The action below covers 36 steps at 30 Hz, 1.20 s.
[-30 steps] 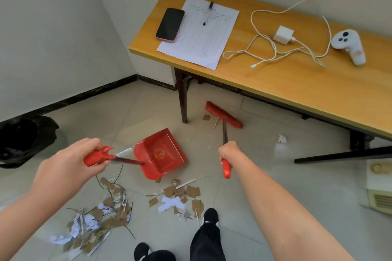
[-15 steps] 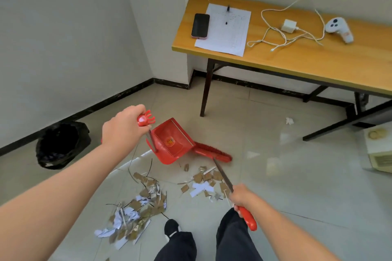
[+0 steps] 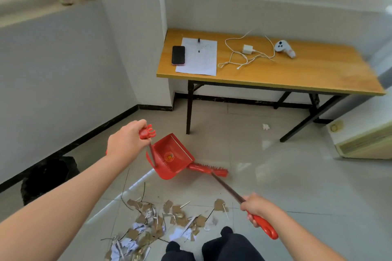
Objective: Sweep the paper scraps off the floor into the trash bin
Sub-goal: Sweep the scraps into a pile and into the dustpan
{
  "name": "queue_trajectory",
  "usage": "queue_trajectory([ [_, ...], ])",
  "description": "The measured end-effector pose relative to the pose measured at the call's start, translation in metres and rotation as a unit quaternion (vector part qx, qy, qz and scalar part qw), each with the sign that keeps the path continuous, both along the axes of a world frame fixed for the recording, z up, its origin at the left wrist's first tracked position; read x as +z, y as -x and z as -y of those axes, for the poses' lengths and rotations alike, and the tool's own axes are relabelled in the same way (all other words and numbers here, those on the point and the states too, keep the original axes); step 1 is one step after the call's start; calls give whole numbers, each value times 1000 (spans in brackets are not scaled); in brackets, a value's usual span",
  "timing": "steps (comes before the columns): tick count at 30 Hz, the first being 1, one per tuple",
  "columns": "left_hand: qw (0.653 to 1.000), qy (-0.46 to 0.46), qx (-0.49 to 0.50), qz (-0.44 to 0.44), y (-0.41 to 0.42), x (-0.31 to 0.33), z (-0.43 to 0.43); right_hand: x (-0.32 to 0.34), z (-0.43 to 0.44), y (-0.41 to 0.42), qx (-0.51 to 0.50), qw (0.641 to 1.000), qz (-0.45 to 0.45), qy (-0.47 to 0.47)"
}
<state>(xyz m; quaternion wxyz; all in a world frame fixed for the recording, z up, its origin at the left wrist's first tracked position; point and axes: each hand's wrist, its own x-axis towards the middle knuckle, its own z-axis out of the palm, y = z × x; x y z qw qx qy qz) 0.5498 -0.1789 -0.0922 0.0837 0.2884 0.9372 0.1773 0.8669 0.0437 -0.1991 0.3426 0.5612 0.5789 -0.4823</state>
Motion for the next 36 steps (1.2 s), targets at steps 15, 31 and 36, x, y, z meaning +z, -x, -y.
queue_trajectory([
  [15, 992, 53, -111, 4, -56, -24, -231, 5, -286, 18, -189, 971, -26, -147],
  [31, 982, 68, -174, -28, -64, -79, -401, -104, -516, 53, -248, 959, -51, -127],
  [36, 968, 84, -236, -27, -59, -102, -416, -162, -543, 57, -238, 968, -11, -75],
])
